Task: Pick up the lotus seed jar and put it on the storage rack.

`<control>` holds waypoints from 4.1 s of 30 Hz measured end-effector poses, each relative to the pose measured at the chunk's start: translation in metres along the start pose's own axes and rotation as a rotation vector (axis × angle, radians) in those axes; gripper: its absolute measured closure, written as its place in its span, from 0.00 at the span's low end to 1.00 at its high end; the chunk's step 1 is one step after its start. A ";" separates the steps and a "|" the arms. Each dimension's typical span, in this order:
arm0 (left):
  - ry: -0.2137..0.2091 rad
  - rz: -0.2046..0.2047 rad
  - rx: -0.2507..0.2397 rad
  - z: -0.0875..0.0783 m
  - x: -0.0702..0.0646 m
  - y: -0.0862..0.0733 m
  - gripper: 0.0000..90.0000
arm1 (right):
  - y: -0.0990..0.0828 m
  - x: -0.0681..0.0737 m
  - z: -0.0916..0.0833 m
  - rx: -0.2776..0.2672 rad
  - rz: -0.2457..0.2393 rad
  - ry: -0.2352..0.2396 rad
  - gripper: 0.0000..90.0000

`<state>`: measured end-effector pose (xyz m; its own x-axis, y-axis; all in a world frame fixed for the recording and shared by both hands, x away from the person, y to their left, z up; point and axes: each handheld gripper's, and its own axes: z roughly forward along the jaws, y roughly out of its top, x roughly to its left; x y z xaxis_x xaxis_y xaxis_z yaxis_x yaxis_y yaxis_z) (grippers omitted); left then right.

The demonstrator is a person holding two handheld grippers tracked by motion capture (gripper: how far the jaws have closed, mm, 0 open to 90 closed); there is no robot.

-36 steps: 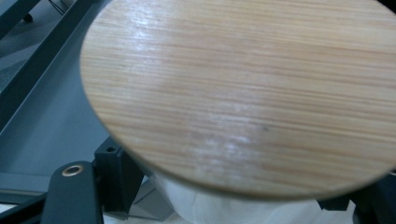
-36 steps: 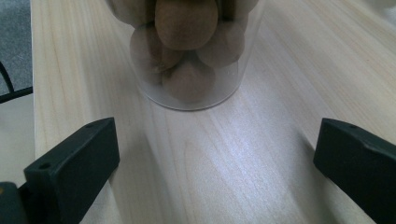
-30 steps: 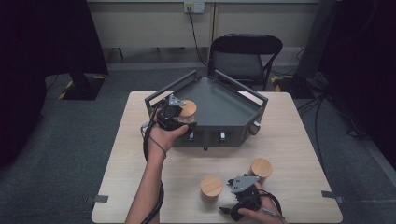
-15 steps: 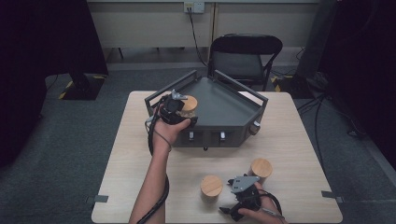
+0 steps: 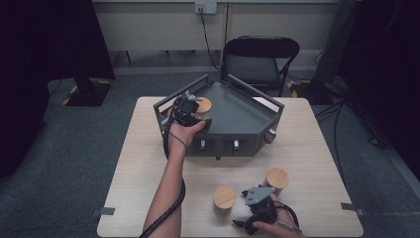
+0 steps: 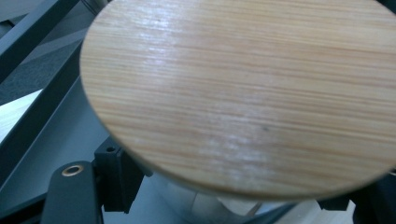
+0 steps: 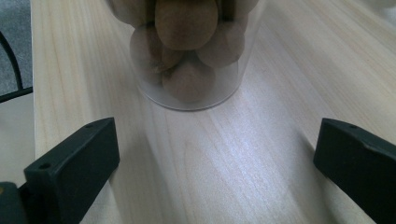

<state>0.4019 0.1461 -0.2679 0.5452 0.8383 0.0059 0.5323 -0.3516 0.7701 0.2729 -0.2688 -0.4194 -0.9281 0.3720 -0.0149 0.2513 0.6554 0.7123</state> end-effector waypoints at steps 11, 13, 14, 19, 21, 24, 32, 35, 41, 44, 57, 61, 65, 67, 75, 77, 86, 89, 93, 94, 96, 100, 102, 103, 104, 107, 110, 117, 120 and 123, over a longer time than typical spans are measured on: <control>0.022 -0.028 0.009 0.013 0.000 0.000 0.28 | 0.000 0.000 0.000 0.000 0.000 0.000 0.00; 0.022 -0.034 0.011 0.015 0.001 -0.001 0.28 | 0.000 0.000 0.000 0.000 0.000 0.000 0.00; 0.025 -0.038 0.011 0.016 0.000 -0.002 0.28 | 0.000 0.000 0.000 0.000 0.000 0.000 0.00; 0.023 -0.048 0.021 0.021 0.002 -0.003 0.28 | 0.000 0.000 0.000 0.000 0.000 0.000 0.00; 0.027 -0.050 0.022 0.022 0.001 -0.003 0.28 | 0.000 0.000 0.000 0.000 0.000 0.000 0.00; 0.026 -0.048 0.025 0.023 0.000 -0.002 0.28 | 0.000 0.000 0.000 0.000 0.000 0.000 0.00; 0.027 -0.046 0.027 0.026 -0.001 0.000 0.28 | 0.000 0.000 0.000 0.000 0.000 0.000 0.00; 0.025 -0.048 0.027 0.026 -0.001 -0.001 0.28 | 0.000 0.000 0.000 0.000 0.000 0.000 0.00; 0.022 -0.056 0.021 0.027 0.001 -0.003 0.28 | 0.000 0.000 0.000 0.000 0.000 0.000 0.00; 0.024 -0.056 0.022 0.026 0.001 -0.002 0.28 | 0.000 0.000 0.000 0.000 0.000 0.000 0.00; 0.018 -0.058 0.018 0.027 0.003 -0.004 0.28 | 0.000 0.000 0.000 0.000 0.000 0.000 0.00; 0.016 -0.060 0.017 0.027 0.003 -0.004 0.28 | 0.000 0.000 0.000 0.000 0.000 0.000 0.00; 0.028 -0.077 0.017 0.026 0.003 -0.005 0.22 | 0.000 0.000 0.000 0.000 0.000 0.000 0.00; 0.033 -0.081 0.025 0.025 0.003 -0.005 0.16 | 0.000 0.000 0.000 0.000 0.000 0.000 0.00; 0.043 -0.092 0.016 0.016 0.005 -0.009 0.08 | 0.000 0.000 0.000 0.000 0.000 0.000 0.00; 0.042 -0.097 0.011 0.014 0.005 -0.010 0.08 | 0.000 0.000 0.000 0.000 0.000 0.000 0.00; 0.037 -0.094 -0.006 0.000 0.007 -0.017 0.06 | 0.000 0.000 0.000 0.000 0.000 0.000 0.00; 0.033 -0.099 -0.013 -0.005 0.009 -0.021 0.06 | 0.000 0.000 0.000 0.000 0.000 0.000 0.00; 0.033 -0.101 -0.026 -0.012 0.009 -0.026 0.06 | 0.000 0.000 0.000 0.000 0.000 0.000 0.00; 0.032 -0.097 -0.026 -0.013 0.010 -0.027 0.06 | 0.000 0.000 0.000 0.000 0.000 0.000 0.00; 0.030 -0.097 -0.029 -0.016 0.009 -0.030 0.06 | 0.000 0.000 0.000 0.000 -0.001 0.000 0.00; 0.024 -0.109 -0.033 -0.020 0.011 -0.037 0.06 | 0.000 0.000 0.000 0.000 0.000 0.000 0.00; 0.024 -0.106 -0.030 -0.023 0.012 -0.040 0.06 | 0.000 0.000 0.000 0.000 0.000 0.000 0.00; 0.023 -0.110 -0.032 -0.024 0.013 -0.041 0.06 | 0.000 0.000 0.000 0.000 0.000 0.000 0.00; 0.023 -0.110 -0.034 -0.025 0.013 -0.043 0.06 | 0.000 0.000 0.000 0.000 0.000 0.000 0.00; 0.023 -0.110 -0.041 -0.028 0.014 -0.048 0.06 | 0.000 0.000 0.000 0.000 -0.001 0.000 0.00; 0.026 -0.113 -0.040 -0.031 0.014 -0.053 0.06 | 0.000 0.000 0.000 0.000 -0.001 0.000 0.00; 0.031 -0.120 -0.040 -0.036 0.017 -0.064 0.06 | 0.000 0.000 0.000 0.000 -0.002 0.000 0.00; 0.031 -0.120 -0.044 -0.039 0.017 -0.067 0.06 | 0.000 0.000 0.000 0.000 -0.002 0.000 0.00; 0.031 -0.118 -0.043 -0.042 0.017 -0.070 0.06 | 0.000 0.000 0.000 0.000 -0.001 0.000 0.00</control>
<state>0.3469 0.2024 -0.2953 0.4600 0.8854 -0.0670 0.5630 -0.2325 0.7931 0.2729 -0.2688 -0.4195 -0.9283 0.3714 -0.0159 0.2500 0.6555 0.7126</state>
